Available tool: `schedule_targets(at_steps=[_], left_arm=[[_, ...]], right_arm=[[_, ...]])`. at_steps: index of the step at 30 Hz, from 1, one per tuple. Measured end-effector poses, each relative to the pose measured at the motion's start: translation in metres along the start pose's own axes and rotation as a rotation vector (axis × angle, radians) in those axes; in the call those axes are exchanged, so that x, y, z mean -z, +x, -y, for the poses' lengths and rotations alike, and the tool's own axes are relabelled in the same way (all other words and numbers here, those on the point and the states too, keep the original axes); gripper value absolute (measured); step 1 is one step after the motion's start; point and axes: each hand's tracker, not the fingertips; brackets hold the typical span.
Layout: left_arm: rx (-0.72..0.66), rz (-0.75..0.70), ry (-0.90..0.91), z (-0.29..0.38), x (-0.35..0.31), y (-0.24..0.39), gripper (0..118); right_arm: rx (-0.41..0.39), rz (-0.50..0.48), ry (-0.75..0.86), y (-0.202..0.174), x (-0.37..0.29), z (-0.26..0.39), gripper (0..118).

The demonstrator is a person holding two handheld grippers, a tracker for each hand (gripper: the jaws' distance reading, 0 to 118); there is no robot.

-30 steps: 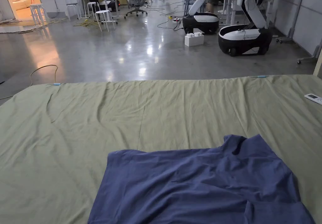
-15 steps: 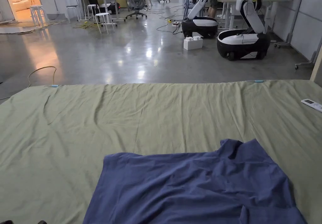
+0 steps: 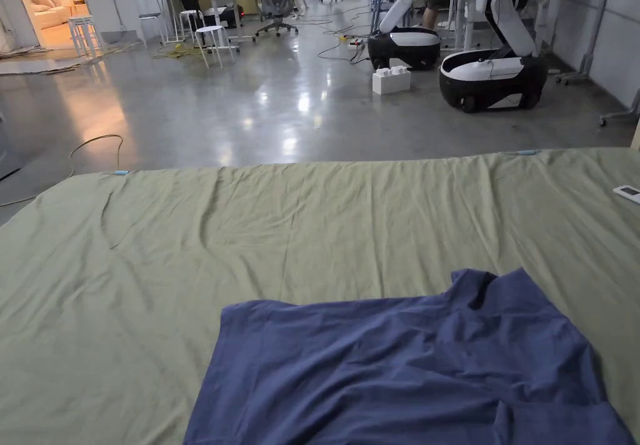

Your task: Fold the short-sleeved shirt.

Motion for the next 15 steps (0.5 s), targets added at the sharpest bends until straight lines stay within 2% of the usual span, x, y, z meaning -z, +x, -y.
schedule_targets(at_steps=[4,7,8,10,11,15], left_arm=[[-0.050,0.021,-0.049,0.000,0.011,-0.016,0],[-0.011,-0.019,-0.173,0.019,0.040,-0.031,3],[-0.008,-0.012,-0.199,0.029,0.050,-0.038,12],[-0.055,0.004,-0.306,0.058,0.080,-0.061,46],[-0.086,0.016,-0.350,0.070,0.091,-0.070,57],[-0.139,0.064,-0.540,0.126,0.138,-0.102,60]], right_arm=[[0.000,-0.001,-0.013,0.001,0.000,0.004,0],[0.042,-0.021,-0.032,0.004,0.004,0.009,0],[0.055,-0.025,-0.040,0.004,0.005,0.009,0],[0.076,-0.032,-0.048,0.006,0.007,0.012,0],[0.082,-0.032,-0.055,0.008,0.008,0.013,0],[0.090,-0.002,-0.075,0.010,0.008,0.017,0]])
